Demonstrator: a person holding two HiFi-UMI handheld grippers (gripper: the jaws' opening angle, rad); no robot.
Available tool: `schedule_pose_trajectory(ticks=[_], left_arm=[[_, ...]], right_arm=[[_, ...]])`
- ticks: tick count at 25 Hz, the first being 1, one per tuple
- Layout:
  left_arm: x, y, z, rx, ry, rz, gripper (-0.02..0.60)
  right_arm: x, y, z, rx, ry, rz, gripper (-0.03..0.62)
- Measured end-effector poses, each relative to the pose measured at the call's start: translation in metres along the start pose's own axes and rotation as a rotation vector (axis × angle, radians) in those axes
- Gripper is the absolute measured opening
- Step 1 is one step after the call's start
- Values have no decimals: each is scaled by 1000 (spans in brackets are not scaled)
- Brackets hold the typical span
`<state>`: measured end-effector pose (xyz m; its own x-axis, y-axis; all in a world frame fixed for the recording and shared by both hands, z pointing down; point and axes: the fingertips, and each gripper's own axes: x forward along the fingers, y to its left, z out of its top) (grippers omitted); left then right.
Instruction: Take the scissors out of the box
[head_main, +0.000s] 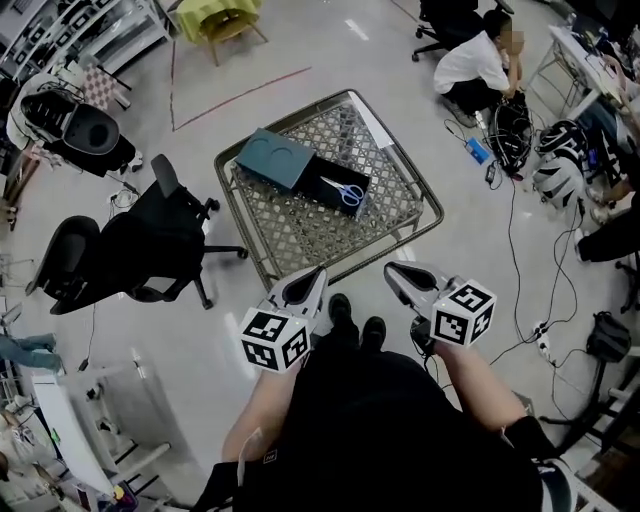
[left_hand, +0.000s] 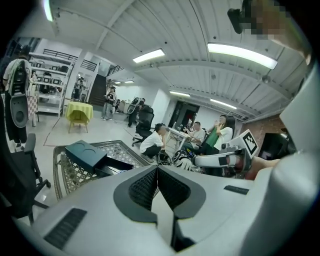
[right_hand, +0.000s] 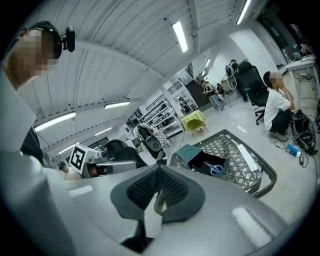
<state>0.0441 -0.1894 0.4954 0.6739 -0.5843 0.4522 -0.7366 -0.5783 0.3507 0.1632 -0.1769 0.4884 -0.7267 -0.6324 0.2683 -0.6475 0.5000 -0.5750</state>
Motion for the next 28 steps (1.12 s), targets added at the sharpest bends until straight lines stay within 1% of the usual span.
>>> schedule_pose_trajectory(ticks=[2, 4, 10, 12, 14, 15, 17, 21, 24, 28], left_arm=[[5, 13, 5, -6, 5, 1, 8], [11, 22, 18, 8, 1, -9, 8], [33, 50, 67, 98, -42, -44, 8], [37, 58, 74, 124, -46, -36, 8], [41, 71, 78, 134, -50, -8, 8], [43, 77, 80, 131, -56, 11, 8], [47, 87, 84, 114, -69, 41, 8], [60, 99, 92, 76, -73, 55, 8], [66, 106, 94, 52, -77, 73, 8], [72, 111, 90, 2, -67, 92, 8]], right_arm=[[10, -6, 4, -12, 20, -12, 20], [19, -13, 16, -28, 26, -28, 20], [60, -33, 65, -85, -26, -73, 20], [71, -35, 73, -108, -25, -80, 20], [81, -39, 78, -117, -11, -89, 23], [85, -43, 80, -116, -2, -91, 25], [92, -51, 84, -117, 21, -87, 48], [109, -77, 91, -153, 85, -93, 58], [127, -101, 82, -171, 159, -95, 77], [148, -129, 60, -192, 272, -104, 101]])
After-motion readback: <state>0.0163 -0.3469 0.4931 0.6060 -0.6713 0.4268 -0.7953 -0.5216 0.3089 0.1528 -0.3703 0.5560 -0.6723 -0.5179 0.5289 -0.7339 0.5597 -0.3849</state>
